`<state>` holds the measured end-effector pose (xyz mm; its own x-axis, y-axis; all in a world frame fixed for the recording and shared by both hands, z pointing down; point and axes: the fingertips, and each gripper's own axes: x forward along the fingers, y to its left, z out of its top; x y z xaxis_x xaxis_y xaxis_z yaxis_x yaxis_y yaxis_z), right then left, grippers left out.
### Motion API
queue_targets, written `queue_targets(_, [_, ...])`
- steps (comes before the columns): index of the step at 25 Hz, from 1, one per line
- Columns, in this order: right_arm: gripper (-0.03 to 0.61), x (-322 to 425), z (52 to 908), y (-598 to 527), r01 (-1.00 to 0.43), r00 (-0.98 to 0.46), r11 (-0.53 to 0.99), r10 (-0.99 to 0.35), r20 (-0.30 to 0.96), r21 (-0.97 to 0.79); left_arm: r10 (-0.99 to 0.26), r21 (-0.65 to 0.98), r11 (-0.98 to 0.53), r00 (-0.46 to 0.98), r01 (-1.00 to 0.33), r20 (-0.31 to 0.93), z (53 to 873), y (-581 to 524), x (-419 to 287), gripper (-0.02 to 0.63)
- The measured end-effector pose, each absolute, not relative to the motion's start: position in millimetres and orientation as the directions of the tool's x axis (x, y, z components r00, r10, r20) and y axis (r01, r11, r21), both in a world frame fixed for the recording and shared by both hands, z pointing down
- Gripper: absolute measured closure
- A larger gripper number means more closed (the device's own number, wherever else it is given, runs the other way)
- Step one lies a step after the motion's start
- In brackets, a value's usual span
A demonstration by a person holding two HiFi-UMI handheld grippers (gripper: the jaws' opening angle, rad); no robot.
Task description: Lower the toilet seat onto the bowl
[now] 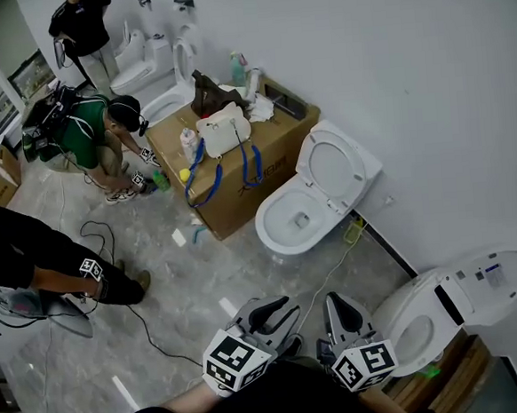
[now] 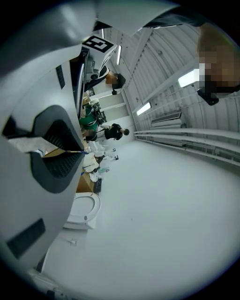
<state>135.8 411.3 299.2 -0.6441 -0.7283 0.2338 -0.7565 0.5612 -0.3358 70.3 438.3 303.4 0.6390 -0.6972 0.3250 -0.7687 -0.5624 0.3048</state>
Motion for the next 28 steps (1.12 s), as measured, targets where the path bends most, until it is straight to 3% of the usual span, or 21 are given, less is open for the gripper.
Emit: queue_targets(28, [0.546,26.9,308.3,269.7,-0.872,-0.463,0.366,-0.832,0.306,-0.325,-0.597,0.398,-0.648,0.757,-0.650,0.265,310.0,279.7,-62.4,0.502])
